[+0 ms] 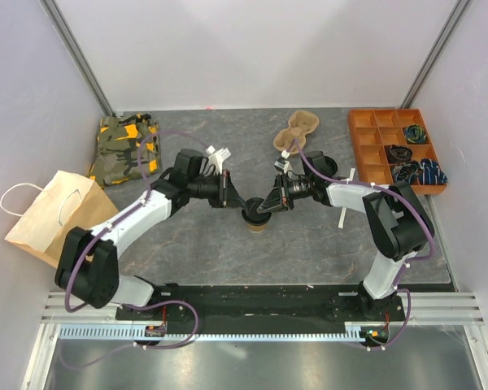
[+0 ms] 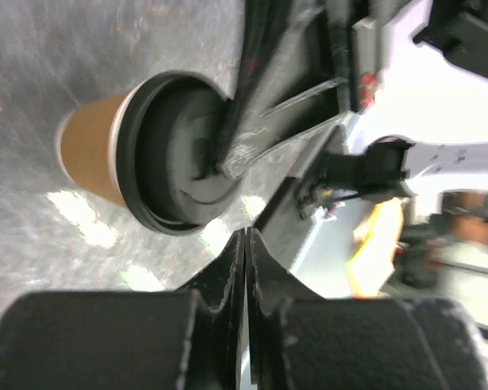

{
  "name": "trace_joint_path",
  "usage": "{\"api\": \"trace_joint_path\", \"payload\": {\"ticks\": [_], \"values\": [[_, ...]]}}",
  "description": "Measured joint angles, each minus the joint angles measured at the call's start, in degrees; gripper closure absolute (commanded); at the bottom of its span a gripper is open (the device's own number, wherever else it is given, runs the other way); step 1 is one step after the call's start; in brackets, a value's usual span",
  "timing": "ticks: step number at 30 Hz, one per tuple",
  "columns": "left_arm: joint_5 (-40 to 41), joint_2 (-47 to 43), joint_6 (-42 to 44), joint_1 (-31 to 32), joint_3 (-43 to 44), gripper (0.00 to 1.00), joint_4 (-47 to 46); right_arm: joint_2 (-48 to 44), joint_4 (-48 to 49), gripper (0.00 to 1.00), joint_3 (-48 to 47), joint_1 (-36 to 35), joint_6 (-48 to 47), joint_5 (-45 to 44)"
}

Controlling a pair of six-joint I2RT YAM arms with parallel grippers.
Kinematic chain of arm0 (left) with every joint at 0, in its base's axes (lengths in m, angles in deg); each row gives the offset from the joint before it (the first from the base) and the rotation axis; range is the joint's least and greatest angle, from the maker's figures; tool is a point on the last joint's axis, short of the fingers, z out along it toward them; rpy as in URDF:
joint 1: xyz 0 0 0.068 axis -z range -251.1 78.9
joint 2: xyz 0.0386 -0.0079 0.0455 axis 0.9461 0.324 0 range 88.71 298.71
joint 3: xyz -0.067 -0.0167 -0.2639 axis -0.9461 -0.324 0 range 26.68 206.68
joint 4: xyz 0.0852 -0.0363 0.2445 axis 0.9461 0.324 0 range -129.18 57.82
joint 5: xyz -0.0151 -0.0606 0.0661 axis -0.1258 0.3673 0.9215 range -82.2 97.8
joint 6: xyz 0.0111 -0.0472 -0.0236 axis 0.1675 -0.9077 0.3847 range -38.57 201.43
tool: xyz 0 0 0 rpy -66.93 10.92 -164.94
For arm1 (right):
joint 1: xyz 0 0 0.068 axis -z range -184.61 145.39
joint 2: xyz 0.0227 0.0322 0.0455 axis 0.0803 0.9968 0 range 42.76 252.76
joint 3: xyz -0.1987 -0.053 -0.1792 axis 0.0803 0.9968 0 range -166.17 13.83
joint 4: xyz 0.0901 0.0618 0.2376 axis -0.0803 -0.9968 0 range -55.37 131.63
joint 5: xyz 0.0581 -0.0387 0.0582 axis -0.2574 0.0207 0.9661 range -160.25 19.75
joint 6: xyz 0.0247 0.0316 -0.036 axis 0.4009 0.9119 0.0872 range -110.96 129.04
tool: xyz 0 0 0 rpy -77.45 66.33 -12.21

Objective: Pack the takeout coffee

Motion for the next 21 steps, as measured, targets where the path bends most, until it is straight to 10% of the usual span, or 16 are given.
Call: {"api": "trace_joint_path", "payload": {"ticks": [21], "values": [[35.1,-1.9,31.0,19.9,16.2,0.91,23.9,0.0,-2.5,0.99,-0.9,0.0,-2.0,-0.2]]}}
